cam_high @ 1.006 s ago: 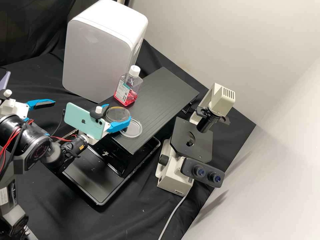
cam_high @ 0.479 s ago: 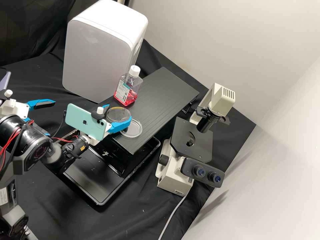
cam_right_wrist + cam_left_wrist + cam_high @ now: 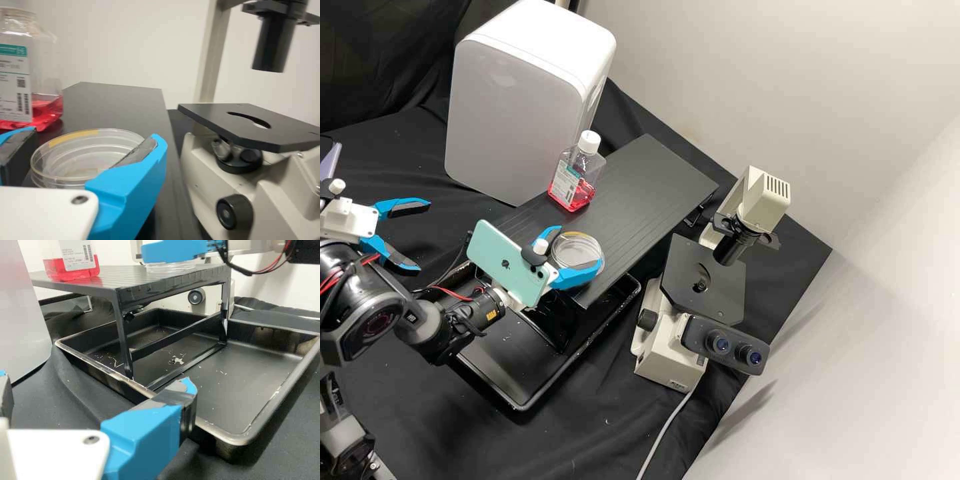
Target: Place the lid on the petri dish
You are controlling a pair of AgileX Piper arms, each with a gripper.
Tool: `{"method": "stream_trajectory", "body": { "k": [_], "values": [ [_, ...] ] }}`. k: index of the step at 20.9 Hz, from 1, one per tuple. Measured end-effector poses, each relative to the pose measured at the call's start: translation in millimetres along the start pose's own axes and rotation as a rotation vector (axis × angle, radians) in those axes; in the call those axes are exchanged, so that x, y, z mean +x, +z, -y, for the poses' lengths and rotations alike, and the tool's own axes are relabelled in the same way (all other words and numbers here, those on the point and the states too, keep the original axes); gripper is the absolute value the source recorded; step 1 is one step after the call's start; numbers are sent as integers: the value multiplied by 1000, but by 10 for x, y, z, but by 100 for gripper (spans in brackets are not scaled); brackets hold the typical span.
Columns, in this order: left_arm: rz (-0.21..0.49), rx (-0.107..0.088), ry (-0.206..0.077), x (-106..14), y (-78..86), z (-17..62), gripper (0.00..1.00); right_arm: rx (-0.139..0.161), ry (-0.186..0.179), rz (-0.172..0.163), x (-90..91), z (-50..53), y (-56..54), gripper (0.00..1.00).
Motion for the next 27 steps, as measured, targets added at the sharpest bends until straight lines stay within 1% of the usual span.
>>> {"method": "stream_trajectory", "body": {
  "k": [1,2,4,8,13,14,17,18,21,24,27],
  "values": [
    [-1,0,0,0,-1,0,100,11,0,5,-10,-3,14,0],
    [-1,0,0,0,-1,0,100,13,-1,2,-14,-8,17,0],
    [-1,0,0,0,-1,0,100,9,-5,4,-30,-9,35,0],
    [-1,0,0,0,-1,0,100,19,-9,2,-47,-9,49,0],
    [-1,0,0,0,-1,0,100,18,-12,2,-46,-4,51,0],
    [-1,0,0,0,-1,0,100,23,-14,1,-45,0,52,100],
    [-1,0,0,0,-1,0,100,22,-12,4,-45,-12,65,100],
    [-1,0,0,0,-1,0,100,20,-17,4,-45,-9,67,100],
    [-1,0,0,0,-1,0,100,20,-19,5,-45,-7,68,100],
    [-2,-1,0,0,-2,0,100,20,-39,23,-46,11,84,100],
    [-3,-1,-5,3,-4,12,100,20,-39,23,-46,11,84,100]
  ]
}}
